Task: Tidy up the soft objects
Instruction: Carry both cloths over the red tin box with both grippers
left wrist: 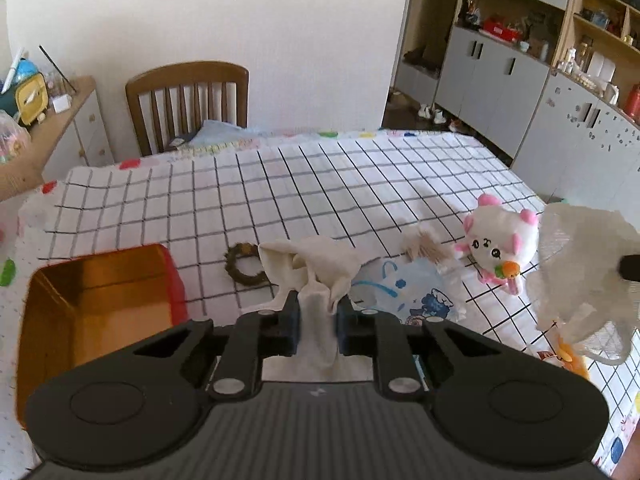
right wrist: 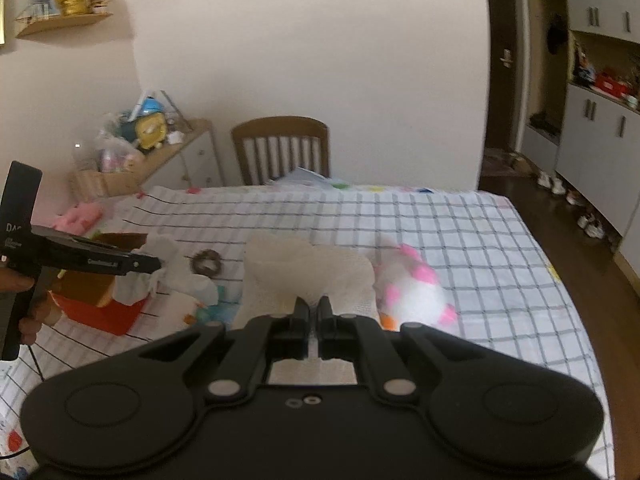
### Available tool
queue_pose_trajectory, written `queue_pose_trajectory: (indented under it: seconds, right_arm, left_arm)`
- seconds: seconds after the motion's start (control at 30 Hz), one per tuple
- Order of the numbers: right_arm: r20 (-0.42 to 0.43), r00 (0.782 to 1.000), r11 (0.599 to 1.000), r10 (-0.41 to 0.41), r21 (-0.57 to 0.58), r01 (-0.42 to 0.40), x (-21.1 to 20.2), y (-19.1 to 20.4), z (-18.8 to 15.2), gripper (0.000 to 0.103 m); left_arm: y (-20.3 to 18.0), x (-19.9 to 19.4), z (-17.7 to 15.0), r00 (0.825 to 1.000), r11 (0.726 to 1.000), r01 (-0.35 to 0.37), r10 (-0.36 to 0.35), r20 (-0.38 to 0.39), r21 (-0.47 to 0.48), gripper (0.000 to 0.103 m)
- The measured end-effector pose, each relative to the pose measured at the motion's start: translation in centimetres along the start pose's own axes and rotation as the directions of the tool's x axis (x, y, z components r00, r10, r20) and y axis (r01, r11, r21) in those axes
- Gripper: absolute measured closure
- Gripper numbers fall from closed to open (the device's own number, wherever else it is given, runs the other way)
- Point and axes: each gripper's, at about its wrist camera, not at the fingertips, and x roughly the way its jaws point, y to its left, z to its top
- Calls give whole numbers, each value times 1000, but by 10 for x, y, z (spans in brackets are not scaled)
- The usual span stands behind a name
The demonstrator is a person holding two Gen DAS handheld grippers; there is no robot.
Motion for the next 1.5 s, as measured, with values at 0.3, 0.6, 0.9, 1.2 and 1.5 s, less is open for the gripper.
queue_pose_trajectory:
  seconds: [0.3,0.6,0.9,1.2,1.5]
  right_arm:
    - [32,990,990,134,-56,-132,30,72,35,100]
    - [42,964,963,261,-76,-257,69,143,62,100]
    - [30,935,934,354,-56,-352,116,206,81,100]
    - [-2,913,913,407,-3,-407,164,240,80,100]
    - [-180,942,947,282,-107,-304,214,256,44,100]
  left_arm:
    - [45,-42,6,998,999,-27,26,51,24,86]
    - [103,-66,3,996,998,-54,52,67,21,86]
    - [153,-73,1,992,993,-110,108,67,34,86]
    - [188,-60,-2,988,989,-146,145,56,27,86]
    - [205,-3,-15,993,994,-111,112,-47,3,86]
